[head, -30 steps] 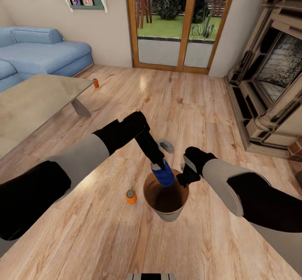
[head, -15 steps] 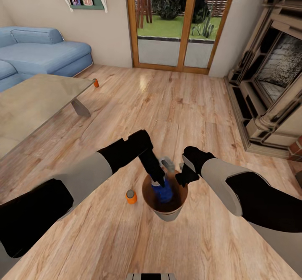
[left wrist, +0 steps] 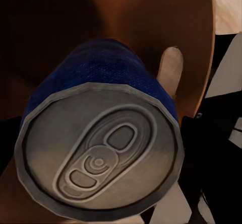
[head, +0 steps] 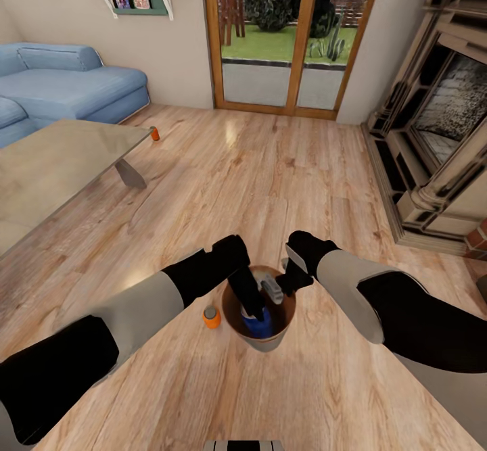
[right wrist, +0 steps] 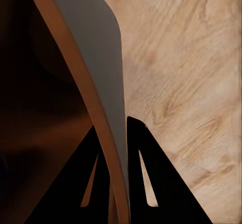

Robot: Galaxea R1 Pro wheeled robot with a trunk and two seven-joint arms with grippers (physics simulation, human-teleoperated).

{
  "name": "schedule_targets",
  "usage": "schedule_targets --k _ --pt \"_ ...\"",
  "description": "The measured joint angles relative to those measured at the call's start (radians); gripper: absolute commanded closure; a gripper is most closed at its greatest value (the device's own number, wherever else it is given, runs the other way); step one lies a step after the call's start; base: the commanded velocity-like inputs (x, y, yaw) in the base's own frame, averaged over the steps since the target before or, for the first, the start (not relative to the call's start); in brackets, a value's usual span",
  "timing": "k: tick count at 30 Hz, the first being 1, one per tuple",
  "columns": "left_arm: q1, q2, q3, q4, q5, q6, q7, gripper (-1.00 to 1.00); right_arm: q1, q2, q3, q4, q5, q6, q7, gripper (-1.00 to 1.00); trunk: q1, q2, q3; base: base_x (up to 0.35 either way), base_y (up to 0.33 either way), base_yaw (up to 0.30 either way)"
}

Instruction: Put the three can of soda from the living room inside the tash can in the kitchen.

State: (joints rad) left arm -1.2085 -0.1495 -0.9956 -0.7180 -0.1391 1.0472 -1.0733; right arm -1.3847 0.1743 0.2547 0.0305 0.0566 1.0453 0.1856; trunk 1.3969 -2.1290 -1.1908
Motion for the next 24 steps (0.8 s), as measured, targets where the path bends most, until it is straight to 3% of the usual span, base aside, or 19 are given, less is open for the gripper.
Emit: schedule_targets --k 7,24 --pt "0.014 0.001 0.000 -0.010 -0.002 0.000 0.046 1.00 0.000 0.000 -0.018 0.001 -0.019 0.001 0.001 1.00 0.000 0.000 0.000 0.000 0.000 0.000" --pt "0.038 0.001 0.000 -0.012 -0.001 0.000 0.122 1.00 0.000 0.000 -0.006 0.004 -0.006 0.000 0.001 1.00 0.000 0.000 0.000 0.000 0.000 0.000"
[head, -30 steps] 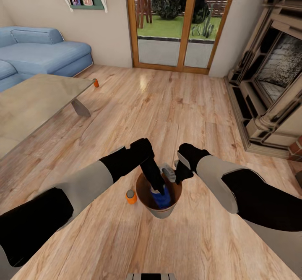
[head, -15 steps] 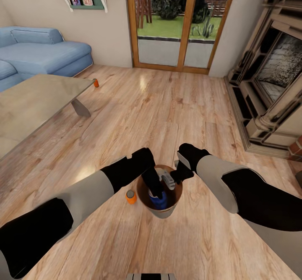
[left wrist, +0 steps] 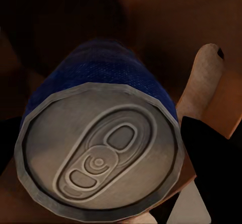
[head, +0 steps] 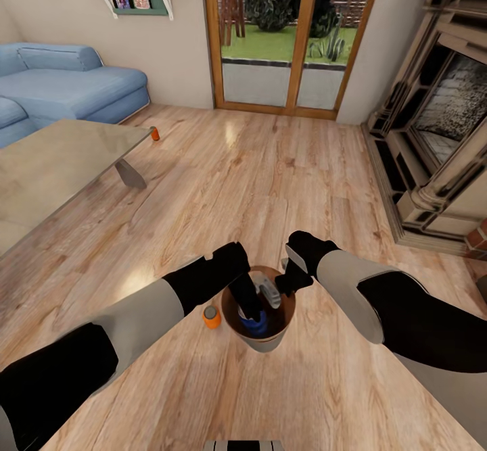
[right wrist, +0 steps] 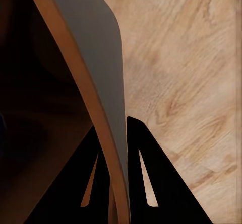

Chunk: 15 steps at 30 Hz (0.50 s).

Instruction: Put the three can of soda from the living room inside the tash can in the kitchen.

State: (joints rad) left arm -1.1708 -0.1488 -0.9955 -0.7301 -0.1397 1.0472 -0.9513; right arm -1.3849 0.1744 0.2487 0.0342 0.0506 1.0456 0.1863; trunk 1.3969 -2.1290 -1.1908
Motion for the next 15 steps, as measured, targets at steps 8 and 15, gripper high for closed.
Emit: schedule_targets --k 8,15 --pt "0.002 0.001 0.000 0.000 -0.001 0.000 0.004 -1.00 0.000 0.000 -0.006 0.001 -0.006 0.000 0.001 1.00 0.000 0.000 0.000 0.000 0.000 0.000" --pt "0.002 0.002 0.000 0.000 -0.002 0.000 0.004 -1.00 0.000 0.000 -0.004 0.001 -0.004 0.000 0.000 1.00 0.000 0.000 0.000 0.000 0.000 0.000"
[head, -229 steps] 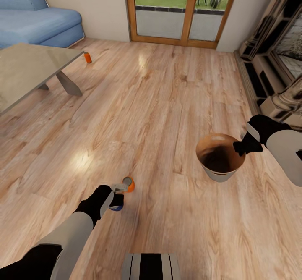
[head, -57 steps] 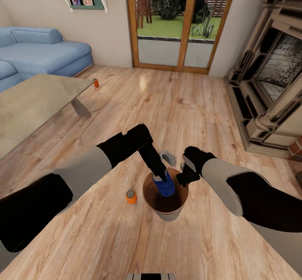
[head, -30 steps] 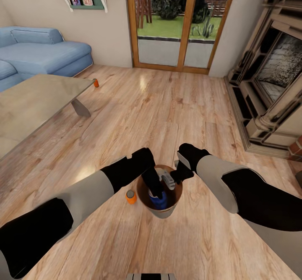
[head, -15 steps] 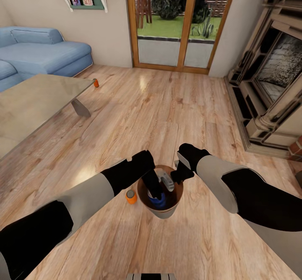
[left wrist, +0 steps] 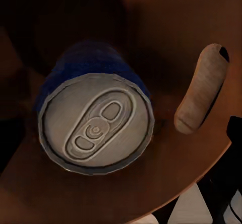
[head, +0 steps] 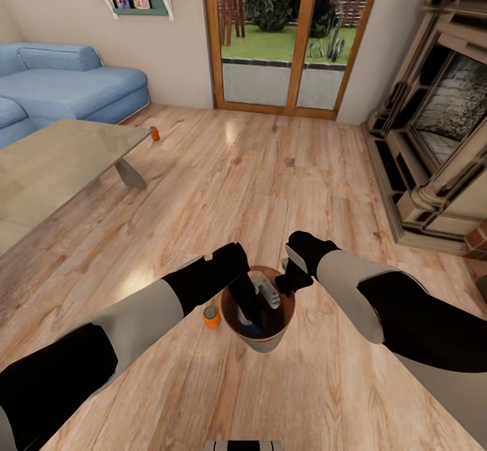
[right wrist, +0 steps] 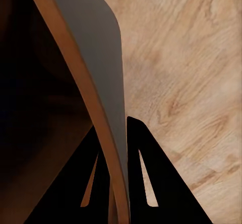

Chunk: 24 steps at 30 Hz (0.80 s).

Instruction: Put the three can of soda from the living room inside the tash can in the kitchen.

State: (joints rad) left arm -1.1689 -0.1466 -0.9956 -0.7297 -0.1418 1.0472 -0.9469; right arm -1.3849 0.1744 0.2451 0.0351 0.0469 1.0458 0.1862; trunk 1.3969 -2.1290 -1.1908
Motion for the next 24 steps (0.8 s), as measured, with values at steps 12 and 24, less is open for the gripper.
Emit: schedule_targets --k 12,24 --pt "0.000 0.008 0.000 0.002 0.000 0.000 0.003 -1.00 0.001 0.000 0.001 0.000 0.001 0.000 0.000 1.00 0.000 0.000 0.000 0.000 0.000 0.000" --pt "0.001 0.048 0.008 -0.146 0.006 0.000 -0.007 -1.00 0.001 -0.004 0.001 -0.001 0.001 0.000 0.000 1.00 0.000 0.000 0.000 0.000 0.000 0.000"
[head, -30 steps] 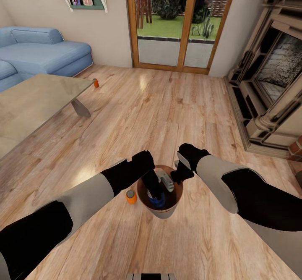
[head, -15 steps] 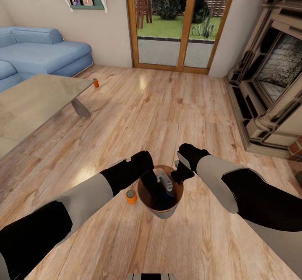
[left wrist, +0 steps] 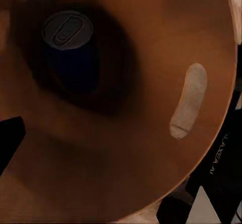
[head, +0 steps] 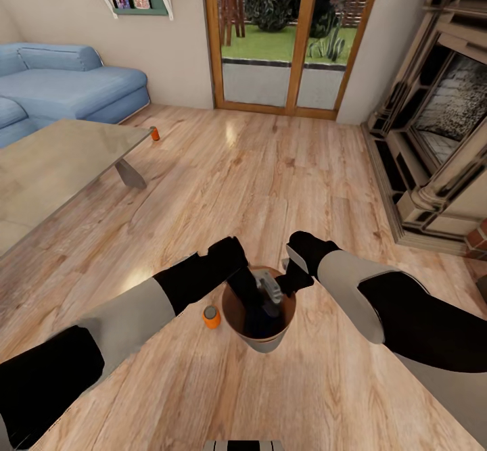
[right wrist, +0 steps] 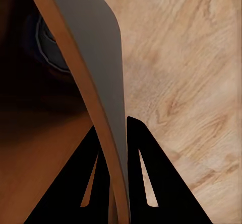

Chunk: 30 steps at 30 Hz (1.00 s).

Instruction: Put the three can of soda from the living room inside the tash can in the kitchen.

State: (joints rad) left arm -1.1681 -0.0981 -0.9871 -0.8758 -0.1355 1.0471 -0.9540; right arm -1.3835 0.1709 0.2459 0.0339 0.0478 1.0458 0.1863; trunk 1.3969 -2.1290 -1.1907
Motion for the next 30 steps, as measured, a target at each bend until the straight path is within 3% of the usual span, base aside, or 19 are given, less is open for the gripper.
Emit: schedule_targets --k 1,4,5,8,10,13,14,18,19,21,22,26,27,30 --pt "0.000 0.031 0.004 -0.042 0.002 -0.001 -0.004 -1.00 0.000 -0.001 -0.002 0.000 -0.002 0.000 0.001 1.00 0.000 0.000 0.000 0.000 0.000 0.000" --pt "0.000 0.081 0.017 -0.109 0.008 0.000 -0.025 -1.00 0.000 -0.002 -0.003 0.000 -0.003 0.000 0.001 1.00 0.000 0.000 0.000 0.000 0.000 0.000" --pt "0.000 0.115 0.033 -0.148 0.011 -0.001 -0.053 -1.00 0.000 -0.003 -0.003 0.001 -0.002 0.000 0.001 1.00 0.000 0.000 0.000 0.000 0.000 0.000" --pt "0.001 0.164 0.076 -0.205 0.015 0.000 -0.100 -1.00 0.000 -0.004 -0.001 0.000 0.001 0.000 0.001 1.00 0.000 0.000 0.000 0.000 0.000 0.000" --pt "0.000 0.207 0.131 -0.260 0.016 -0.001 -0.141 -1.00 0.001 -0.005 -0.001 -0.002 0.001 0.000 0.001 1.00 0.000 0.000 0.000 0.000 0.000 0.000" --pt "0.001 0.255 0.186 -0.318 0.018 0.000 -0.177 -1.00 0.002 -0.006 -0.004 -0.003 -0.001 0.000 0.001 1.00 0.000 0.000 0.000 0.000 0.000 0.000" --pt "0.000 0.285 0.213 -0.358 0.017 -0.001 -0.198 -1.00 0.002 -0.006 -0.005 -0.004 -0.002 0.000 0.001 1.00 0.000 0.000 0.000 0.000 0.000 0.000" --pt "0.001 0.352 0.270 -0.437 0.018 0.000 -0.254 -1.00 0.003 -0.007 -0.005 -0.005 -0.001 0.000 0.001 1.00 0.000 0.000 0.000 0.000 0.000 0.000" --pt "0.000 0.383 0.305 -0.467 0.018 -0.001 -0.290 -1.00 0.003 -0.007 -0.004 -0.005 0.000 0.000 0.001 1.00 0.000 0.000 0.000 0.000 0.000 0.000" --pt "0.001 0.410 0.350 -0.490 0.018 0.000 -0.329 -1.00 0.003 -0.007 -0.004 -0.005 0.000 0.000 0.001 1.00 0.000 0.000 0.000 0.000 0.000 0.000" --pt "0.002 0.429 0.395 -0.503 0.017 0.000 -0.364 -1.00 0.004 -0.008 -0.004 -0.005 0.000 0.000 0.001 1.00 0.000 0.000 0.000 0.000 0.000 0.000" --pt "0.023 0.449 0.498 -0.514 0.014 0.000 -0.408 -1.00 0.006 -0.010 -0.005 -0.008 0.001 0.000 0.001 1.00 0.000 0.000 0.000 0.000 0.000 0.000" --pt "0.042 0.454 0.559 -0.514 0.009 0.000 -0.417 -1.00 0.007 -0.015 -0.009 -0.009 -0.003 0.000 0.001 1.00 0.000 0.000 0.000 0.000 0.000 0.000" --pt "0.082 0.457 0.668 -0.506 0.004 0.000 -0.412 -1.00 0.008 -0.034 -0.012 -0.010 -0.005 0.000 0.004 1.00 0.000 0.000 0.000 0.000 0.000 0.000"
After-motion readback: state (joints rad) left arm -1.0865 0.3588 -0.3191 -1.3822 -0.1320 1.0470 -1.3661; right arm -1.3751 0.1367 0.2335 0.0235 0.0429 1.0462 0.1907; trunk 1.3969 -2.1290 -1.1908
